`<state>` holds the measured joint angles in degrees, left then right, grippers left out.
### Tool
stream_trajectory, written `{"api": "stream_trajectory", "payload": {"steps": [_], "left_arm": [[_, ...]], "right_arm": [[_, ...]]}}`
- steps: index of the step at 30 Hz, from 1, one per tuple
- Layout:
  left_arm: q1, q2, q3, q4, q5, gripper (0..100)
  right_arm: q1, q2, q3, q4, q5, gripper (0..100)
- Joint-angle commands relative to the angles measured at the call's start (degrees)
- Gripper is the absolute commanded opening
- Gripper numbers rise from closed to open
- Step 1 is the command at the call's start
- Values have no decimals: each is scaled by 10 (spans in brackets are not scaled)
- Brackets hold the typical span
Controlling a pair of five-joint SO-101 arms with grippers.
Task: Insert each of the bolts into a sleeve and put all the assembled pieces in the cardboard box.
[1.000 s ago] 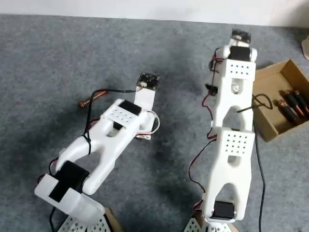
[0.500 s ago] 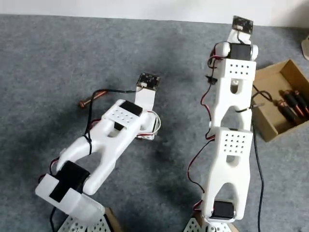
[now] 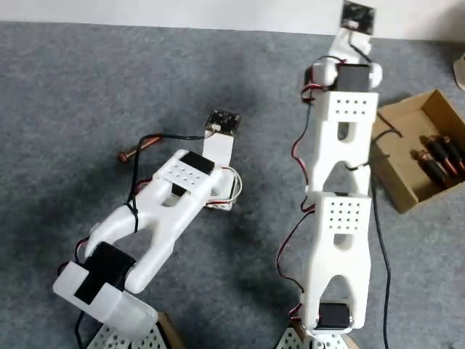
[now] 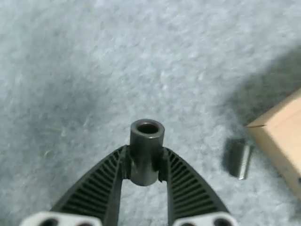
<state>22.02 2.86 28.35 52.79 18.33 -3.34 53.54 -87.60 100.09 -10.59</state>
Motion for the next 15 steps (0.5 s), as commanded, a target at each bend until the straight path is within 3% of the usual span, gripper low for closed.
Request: {"api": "stream_trajectory", "payload": {"steps": [1,15], "left_arm": [[5,-3,-8,-1,4,151],[3,24,-22,1,5,151]], "right_arm": [[-6,-47,102,10,-10,5],[-7,-385,505,-26,26,5]]}}
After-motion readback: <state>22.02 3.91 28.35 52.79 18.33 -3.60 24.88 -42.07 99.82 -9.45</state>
